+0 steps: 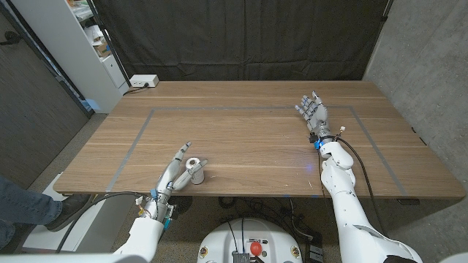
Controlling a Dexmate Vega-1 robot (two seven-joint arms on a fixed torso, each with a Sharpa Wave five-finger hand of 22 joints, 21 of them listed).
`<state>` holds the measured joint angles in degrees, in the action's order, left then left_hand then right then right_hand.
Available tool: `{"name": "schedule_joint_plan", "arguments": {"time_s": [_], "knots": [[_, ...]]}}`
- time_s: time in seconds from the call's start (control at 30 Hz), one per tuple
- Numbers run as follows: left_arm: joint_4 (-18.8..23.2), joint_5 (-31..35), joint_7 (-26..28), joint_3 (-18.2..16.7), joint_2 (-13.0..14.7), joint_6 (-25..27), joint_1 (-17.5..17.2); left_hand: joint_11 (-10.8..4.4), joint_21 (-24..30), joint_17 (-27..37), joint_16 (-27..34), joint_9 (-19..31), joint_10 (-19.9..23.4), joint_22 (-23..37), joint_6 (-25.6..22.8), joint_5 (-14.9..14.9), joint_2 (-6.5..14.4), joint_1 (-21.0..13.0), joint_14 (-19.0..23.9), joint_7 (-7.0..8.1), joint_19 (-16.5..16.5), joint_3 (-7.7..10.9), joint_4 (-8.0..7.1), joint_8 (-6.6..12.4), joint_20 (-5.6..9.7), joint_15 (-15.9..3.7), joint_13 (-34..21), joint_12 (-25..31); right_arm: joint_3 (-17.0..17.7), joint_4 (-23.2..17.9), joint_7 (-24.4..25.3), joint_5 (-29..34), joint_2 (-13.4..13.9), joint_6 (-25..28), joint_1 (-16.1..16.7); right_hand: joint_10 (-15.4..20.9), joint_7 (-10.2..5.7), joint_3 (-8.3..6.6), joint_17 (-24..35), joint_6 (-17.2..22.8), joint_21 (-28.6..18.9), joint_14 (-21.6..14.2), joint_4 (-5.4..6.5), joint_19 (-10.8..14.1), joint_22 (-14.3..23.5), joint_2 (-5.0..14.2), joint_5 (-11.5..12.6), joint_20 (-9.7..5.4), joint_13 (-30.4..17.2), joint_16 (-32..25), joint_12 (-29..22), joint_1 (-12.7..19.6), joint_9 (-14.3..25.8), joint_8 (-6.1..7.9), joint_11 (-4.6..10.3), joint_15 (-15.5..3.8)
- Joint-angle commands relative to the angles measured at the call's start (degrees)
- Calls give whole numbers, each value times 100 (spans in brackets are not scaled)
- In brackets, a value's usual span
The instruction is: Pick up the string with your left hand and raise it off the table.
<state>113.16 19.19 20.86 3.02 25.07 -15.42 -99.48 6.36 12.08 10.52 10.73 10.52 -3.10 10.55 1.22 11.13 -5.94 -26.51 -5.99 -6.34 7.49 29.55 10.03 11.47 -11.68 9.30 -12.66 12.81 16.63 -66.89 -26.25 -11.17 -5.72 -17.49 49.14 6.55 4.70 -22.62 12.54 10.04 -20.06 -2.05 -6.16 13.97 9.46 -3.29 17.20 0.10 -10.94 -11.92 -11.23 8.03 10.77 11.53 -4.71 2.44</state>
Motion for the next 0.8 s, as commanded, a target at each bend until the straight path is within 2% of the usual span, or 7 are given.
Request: {"name": "schedule_joint_plan", "arguments": {"time_s": [0.03,0.43,0.8], "knots": [[53,8,65,74,48,156,-56,13,-9,27,33,14,7,7,-52,1,-12,-76,12,-13,0,-5,-37,50,-35,61,-30,29,25,55,-51,-66,-4,-22,-20,74,-7,23,3,29,21,-65,9,62,20,30,-3,-13,-8,-42,-20,16,12,-14,-3,4],[200,67,104,81,87,357,-112,16,-12,27,34,15,2,8,-60,-8,-9,-102,10,-12,-1,-7,-49,47,-27,57,-32,32,69,276,-104,-101,3,-88,-106,83,-7,30,1,32,44,-79,6,71,21,25,-1,-12,-8,-45,-22,16,12,-14,4,-1],[94,0,127,173,83,386,11,14,-15,27,37,15,7,10,-74,-16,-1,-126,15,-17,-1,-7,-58,47,-36,60,-34,39,119,453,-128,-95,29,-125,-183,84,-5,35,1,33,72,-80,5,79,21,29,2,-8,-8,-43,-20,16,12,-15,-4,3]]}}
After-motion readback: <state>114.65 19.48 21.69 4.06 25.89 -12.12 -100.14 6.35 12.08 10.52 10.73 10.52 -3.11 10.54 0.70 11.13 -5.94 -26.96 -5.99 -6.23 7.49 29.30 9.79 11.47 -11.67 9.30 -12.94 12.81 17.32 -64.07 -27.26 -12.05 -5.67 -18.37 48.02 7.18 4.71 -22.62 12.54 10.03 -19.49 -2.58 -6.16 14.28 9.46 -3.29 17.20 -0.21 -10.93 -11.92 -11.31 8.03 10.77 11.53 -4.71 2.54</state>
